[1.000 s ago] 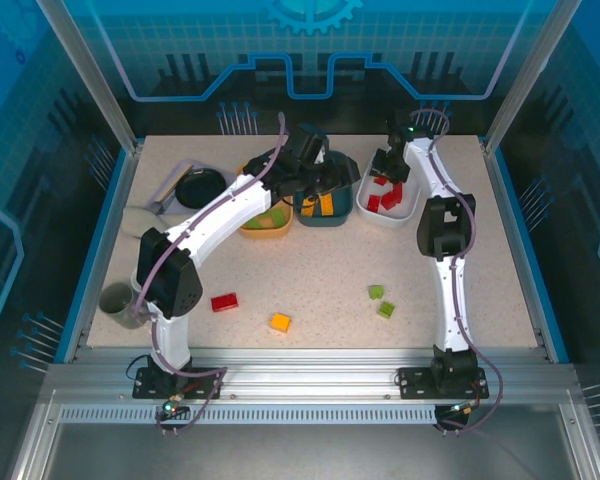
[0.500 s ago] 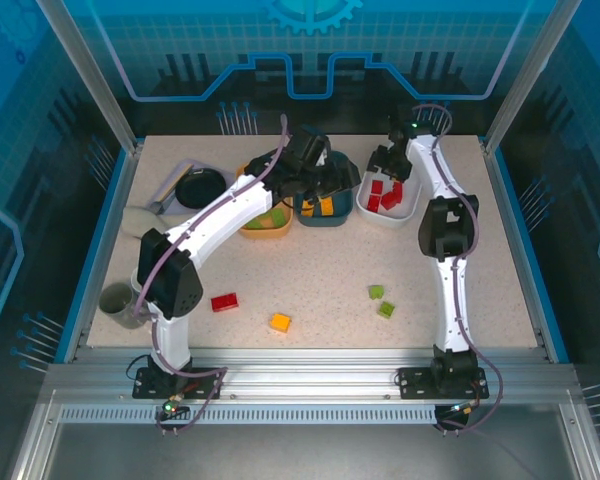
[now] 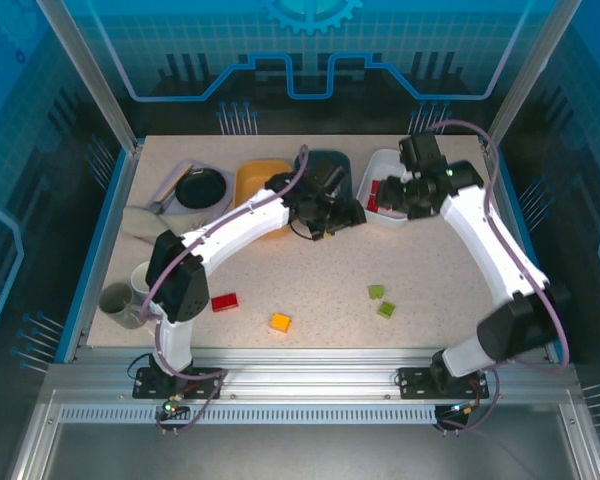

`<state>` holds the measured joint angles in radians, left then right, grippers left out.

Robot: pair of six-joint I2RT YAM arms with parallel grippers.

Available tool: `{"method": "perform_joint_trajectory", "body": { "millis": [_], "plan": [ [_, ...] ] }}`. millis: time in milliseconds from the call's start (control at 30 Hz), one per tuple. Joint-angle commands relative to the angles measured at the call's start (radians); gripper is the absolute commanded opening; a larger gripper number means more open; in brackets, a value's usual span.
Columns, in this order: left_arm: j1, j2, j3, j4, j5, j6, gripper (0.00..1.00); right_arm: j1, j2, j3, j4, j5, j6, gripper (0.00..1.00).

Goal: Sort the legos into containers by color

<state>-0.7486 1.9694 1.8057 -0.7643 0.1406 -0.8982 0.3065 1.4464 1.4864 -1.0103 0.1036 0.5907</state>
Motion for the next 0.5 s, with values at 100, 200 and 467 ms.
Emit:
{"method": "perform_joint_trajectory", "body": {
  "millis": [100, 200, 467],
  "plan": [
    [-0.084, 0.116, 0.059, -0.114, 0.049, -0.081, 0.76, 0.093, -0.264, -0.189, -0.174, 0.044, 0.133, 0.54],
    [-0.115, 0.175, 0.105, -0.153, 0.065, -0.096, 0.77, 0.144, -0.372, -0.232, -0.241, 0.027, 0.165, 0.59],
    [-0.178, 0.31, 0.226, -0.193, 0.093, -0.123, 0.78, 0.206, -0.565, -0.298, -0.324, -0.074, 0.124, 0.73]
  ]
}}
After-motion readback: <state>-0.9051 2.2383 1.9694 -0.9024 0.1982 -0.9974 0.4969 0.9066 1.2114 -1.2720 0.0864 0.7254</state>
